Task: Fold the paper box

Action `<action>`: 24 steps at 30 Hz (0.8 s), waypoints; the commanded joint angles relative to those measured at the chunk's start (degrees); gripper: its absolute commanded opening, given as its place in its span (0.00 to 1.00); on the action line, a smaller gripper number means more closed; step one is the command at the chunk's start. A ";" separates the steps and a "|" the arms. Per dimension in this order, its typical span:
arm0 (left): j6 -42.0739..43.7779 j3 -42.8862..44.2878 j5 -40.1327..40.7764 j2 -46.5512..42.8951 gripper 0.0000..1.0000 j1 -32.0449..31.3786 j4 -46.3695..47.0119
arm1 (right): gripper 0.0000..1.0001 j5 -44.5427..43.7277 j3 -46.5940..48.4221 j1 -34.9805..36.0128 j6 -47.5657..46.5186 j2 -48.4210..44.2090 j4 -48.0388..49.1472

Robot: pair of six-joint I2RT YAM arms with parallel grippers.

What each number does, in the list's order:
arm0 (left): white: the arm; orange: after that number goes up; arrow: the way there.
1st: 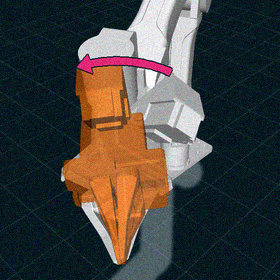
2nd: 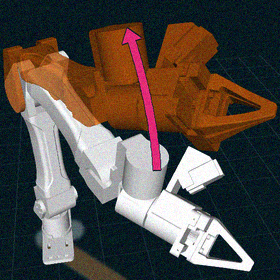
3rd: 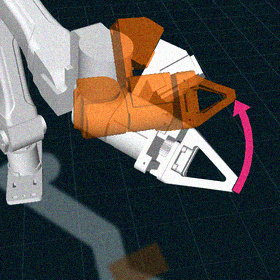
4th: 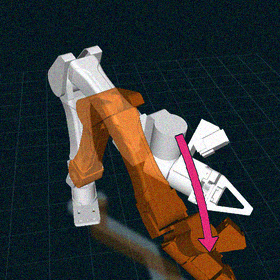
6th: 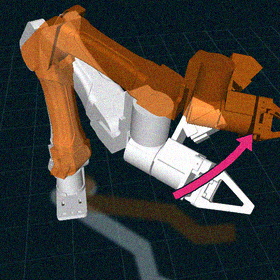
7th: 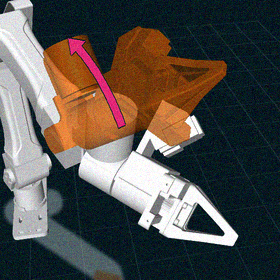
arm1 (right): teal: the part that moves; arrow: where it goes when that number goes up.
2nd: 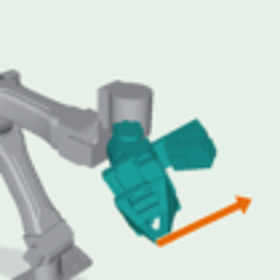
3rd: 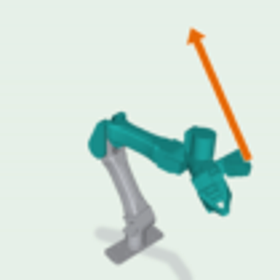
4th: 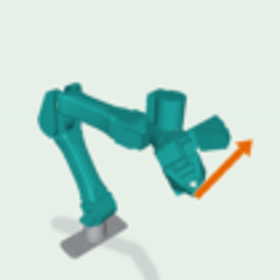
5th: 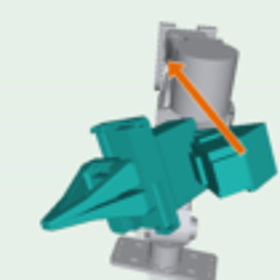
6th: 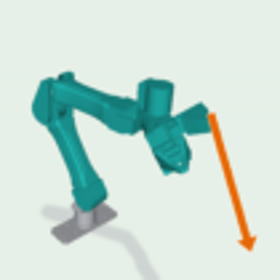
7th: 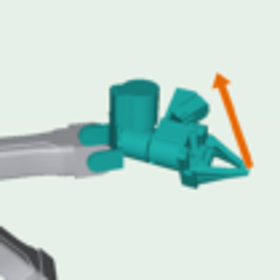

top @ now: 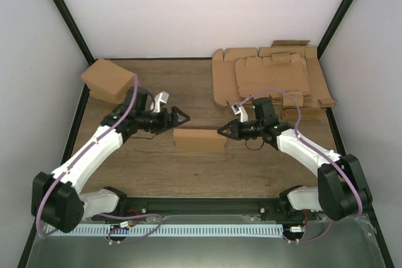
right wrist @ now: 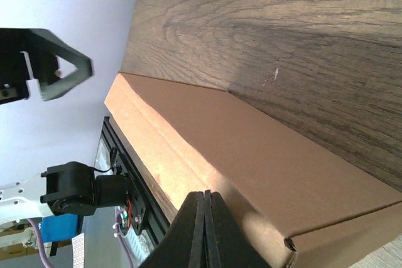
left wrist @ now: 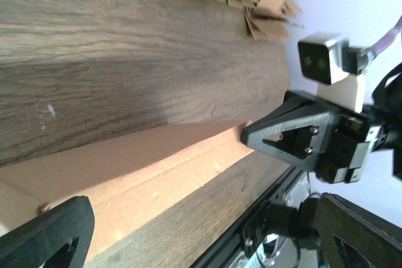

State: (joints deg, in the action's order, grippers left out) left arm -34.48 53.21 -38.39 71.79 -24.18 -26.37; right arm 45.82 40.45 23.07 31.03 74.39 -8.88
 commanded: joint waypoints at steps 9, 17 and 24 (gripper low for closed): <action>-34.14 -9.65 -1.22 -9.81 1.00 6.01 -1.99 | 0.01 -1.14 0.34 0.23 -3.43 0.76 -5.88; -49.45 -12.56 1.09 -14.67 1.00 6.08 0.17 | 0.01 -0.16 -0.10 0.78 -4.80 0.10 -7.45; -54.28 -14.96 0.40 -14.48 1.00 6.04 3.58 | 0.01 0.56 -1.22 2.32 -4.31 -1.33 -8.08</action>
State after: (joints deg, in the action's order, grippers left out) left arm -83.44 39.90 -37.71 57.47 -18.37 -25.78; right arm 47.51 40.49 23.94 27.64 73.30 -12.01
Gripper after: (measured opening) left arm 0.999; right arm 0.015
